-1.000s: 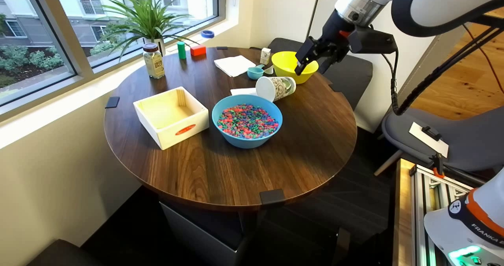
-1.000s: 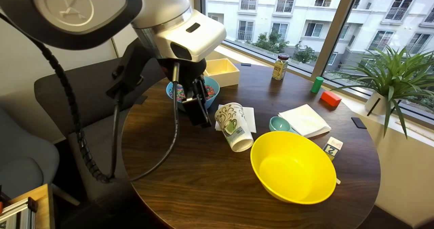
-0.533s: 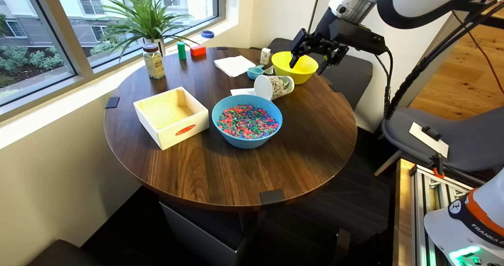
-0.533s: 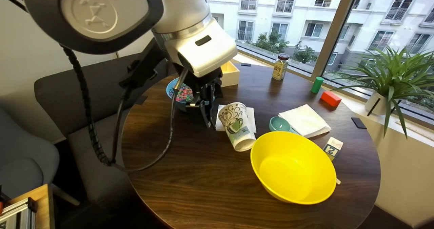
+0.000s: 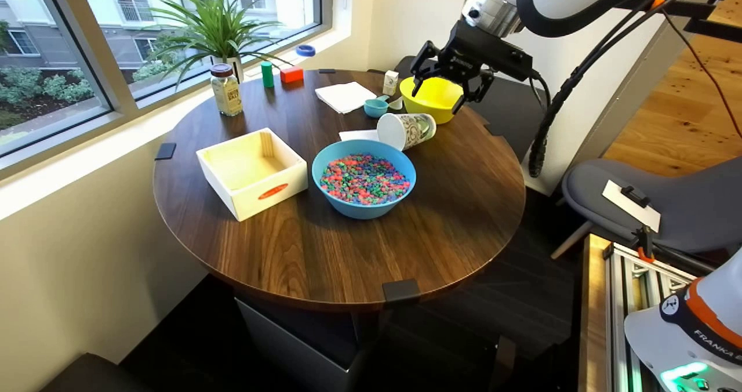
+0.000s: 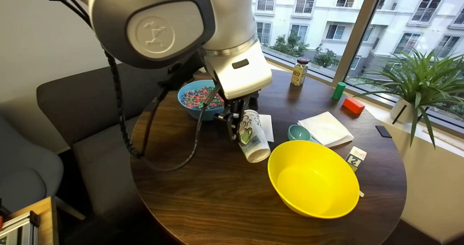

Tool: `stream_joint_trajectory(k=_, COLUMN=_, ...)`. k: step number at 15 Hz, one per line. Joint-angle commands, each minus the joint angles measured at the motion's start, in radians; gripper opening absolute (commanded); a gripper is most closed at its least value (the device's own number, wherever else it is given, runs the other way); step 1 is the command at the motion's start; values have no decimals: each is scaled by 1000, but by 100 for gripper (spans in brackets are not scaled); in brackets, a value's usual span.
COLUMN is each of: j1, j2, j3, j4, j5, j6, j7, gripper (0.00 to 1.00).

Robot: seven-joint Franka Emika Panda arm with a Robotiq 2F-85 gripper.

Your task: Place the cup upside down

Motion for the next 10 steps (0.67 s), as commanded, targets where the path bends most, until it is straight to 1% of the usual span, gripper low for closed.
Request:
stream_joint_trajectory(k=1, j1=11, j2=71, j3=-16, j4=52, j5=53, j6=-17, j7=74, gripper=100)
stream_joint_trajectory(k=4, j1=12, j2=99, j3=-30, j4=62, j5=83, j6=8, j7=111, gripper=100)
stream_joint_trajectory(k=10, j1=11, j2=134, j3=-54, j4=80, j5=137, j6=9, j7=142, gripper=100)
